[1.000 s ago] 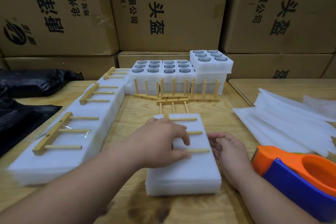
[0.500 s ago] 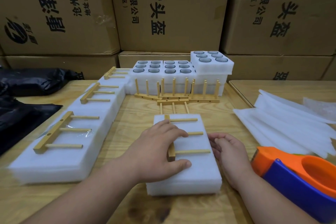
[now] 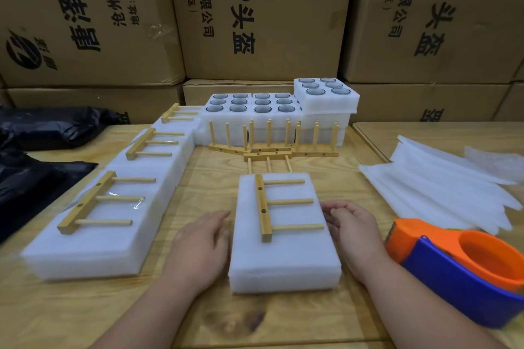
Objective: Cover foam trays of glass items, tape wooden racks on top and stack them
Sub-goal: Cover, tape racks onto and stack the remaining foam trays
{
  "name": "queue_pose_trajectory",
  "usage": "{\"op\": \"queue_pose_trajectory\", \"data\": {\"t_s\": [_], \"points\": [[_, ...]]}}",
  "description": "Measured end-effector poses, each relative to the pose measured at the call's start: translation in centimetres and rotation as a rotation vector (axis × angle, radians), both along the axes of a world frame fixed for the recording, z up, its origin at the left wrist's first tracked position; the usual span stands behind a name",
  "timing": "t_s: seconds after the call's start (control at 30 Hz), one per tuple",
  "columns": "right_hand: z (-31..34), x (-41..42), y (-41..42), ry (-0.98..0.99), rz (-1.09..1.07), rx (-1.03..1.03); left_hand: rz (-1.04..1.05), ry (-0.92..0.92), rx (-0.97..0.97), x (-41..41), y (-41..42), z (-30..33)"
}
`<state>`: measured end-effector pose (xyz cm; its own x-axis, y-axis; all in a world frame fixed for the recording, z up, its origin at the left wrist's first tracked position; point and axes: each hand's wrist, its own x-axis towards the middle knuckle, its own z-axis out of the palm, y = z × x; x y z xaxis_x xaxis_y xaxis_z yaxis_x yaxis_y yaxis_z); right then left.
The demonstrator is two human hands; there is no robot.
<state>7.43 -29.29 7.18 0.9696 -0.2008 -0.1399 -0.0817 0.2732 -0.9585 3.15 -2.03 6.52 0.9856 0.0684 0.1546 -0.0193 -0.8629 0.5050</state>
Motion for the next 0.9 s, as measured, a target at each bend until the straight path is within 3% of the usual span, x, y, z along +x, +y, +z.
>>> {"op": "queue_pose_trajectory", "data": {"t_s": [0.1, 0.47, 0.53, 0.63, 0.67, 0.73, 0.9], "points": [[-0.2, -0.1, 0.0, -0.005, -0.01, -0.031, -0.04, 0.012, 0.149, 0.3, -0.7, 0.1], [-0.6, -0.4, 0.5, -0.126, 0.005, -0.109, -0.013, -0.039, 0.058, 0.3, -0.2, -0.1], [-0.5, -0.7, 0.5, -0.158, 0.041, -0.108, 0.003, -0.049, -0.124, 0.0, -0.3, 0.2], [-0.4, -1.2, 0.5, -0.198, 0.11, -0.12, 0.038, -0.085, -0.643, -1.0, -1.4, 2.1], [-0.3, -1.2, 0.5, -0.208, 0.122, -0.123, 0.0, -0.109, -0.693, -1.4, -2.0, 2.9], [-0.1, -1.2, 0.6, -0.226, 0.14, -0.135, -0.143, -0.126, -0.631, -1.9, -3.0, 4.3], [-0.2, -1.4, 0.7, -0.222, 0.188, -0.175, -0.391, -0.037, -0.236, -2.3, -4.6, 5.5]]}}
